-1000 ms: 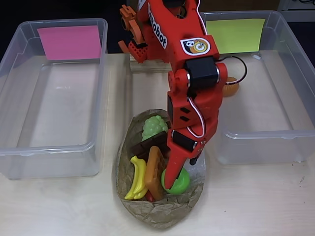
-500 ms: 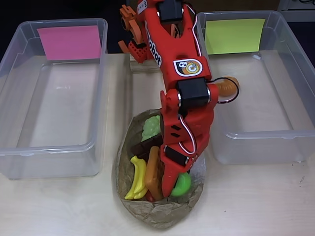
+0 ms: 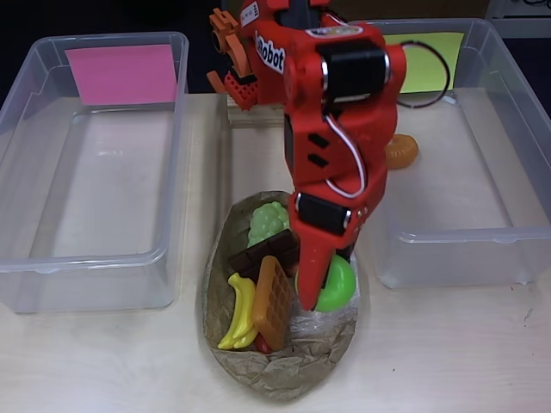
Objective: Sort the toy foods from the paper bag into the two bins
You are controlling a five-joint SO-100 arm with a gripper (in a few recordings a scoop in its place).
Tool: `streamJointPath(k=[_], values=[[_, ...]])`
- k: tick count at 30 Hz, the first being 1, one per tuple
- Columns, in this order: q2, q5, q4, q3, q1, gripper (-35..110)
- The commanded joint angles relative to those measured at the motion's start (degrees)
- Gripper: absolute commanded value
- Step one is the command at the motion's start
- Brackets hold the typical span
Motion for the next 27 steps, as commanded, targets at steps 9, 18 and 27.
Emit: streamJointPath(k=[9,18,27], values=[[43.7,-1.8,-5.6,43.2,7.6,27],[68.7,-0.9,-5.8,71.5,25.8,22],[69.0,-16.3,-2.2,73.9,52.3,21]])
